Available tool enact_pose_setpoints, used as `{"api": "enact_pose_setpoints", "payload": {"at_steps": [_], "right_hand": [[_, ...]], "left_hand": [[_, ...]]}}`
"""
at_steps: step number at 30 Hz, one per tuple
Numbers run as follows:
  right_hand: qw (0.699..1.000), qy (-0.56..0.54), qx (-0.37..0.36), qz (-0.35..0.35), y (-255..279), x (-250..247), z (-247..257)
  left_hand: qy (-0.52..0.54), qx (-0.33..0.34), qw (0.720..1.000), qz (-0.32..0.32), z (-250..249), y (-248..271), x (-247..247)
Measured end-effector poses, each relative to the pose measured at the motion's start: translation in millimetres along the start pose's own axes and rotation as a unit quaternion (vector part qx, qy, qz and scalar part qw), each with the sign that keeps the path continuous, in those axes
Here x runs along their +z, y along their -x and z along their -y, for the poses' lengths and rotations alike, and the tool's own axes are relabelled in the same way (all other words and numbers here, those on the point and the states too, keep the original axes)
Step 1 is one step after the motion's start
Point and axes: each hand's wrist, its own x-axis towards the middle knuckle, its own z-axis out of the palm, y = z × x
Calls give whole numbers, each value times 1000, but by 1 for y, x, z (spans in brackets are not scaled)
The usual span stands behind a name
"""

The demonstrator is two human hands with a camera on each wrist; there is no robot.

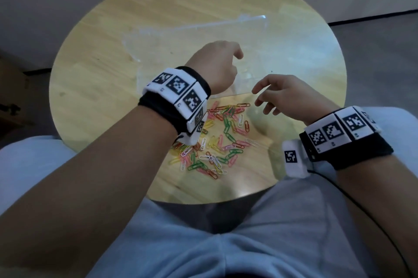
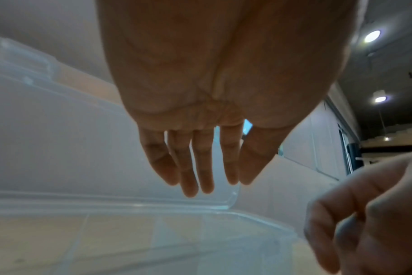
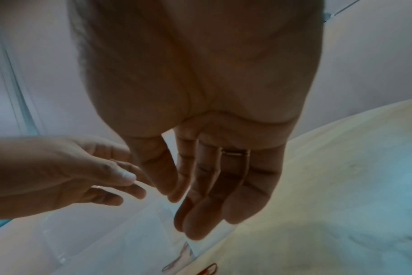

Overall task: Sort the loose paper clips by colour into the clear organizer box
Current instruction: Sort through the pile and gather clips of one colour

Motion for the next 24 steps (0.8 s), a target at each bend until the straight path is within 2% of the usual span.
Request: {"api": "enact_pose_setpoints", "payload": {"at_steps": [5, 9, 12, 16, 21, 24], "right_hand": [[997, 58, -6, 49, 0, 8, -1], [984, 129, -43, 111, 5, 25, 5], [971, 181, -75, 139, 12, 41, 16], [960, 229, -95, 131, 15, 64, 25], [952, 271, -89, 109, 13, 73, 26], [950, 278, -87, 110, 13, 76, 25]], "left_hand": [[54, 5, 998, 11, 7, 53, -5], [38, -25, 998, 48, 29, 91, 0], [17, -65, 997, 46, 52, 103, 9], [10, -100, 993, 56, 65, 102, 23], [-29, -5, 991, 130, 55, 98, 41], [-58, 20, 989, 132, 52, 97, 49]]}}
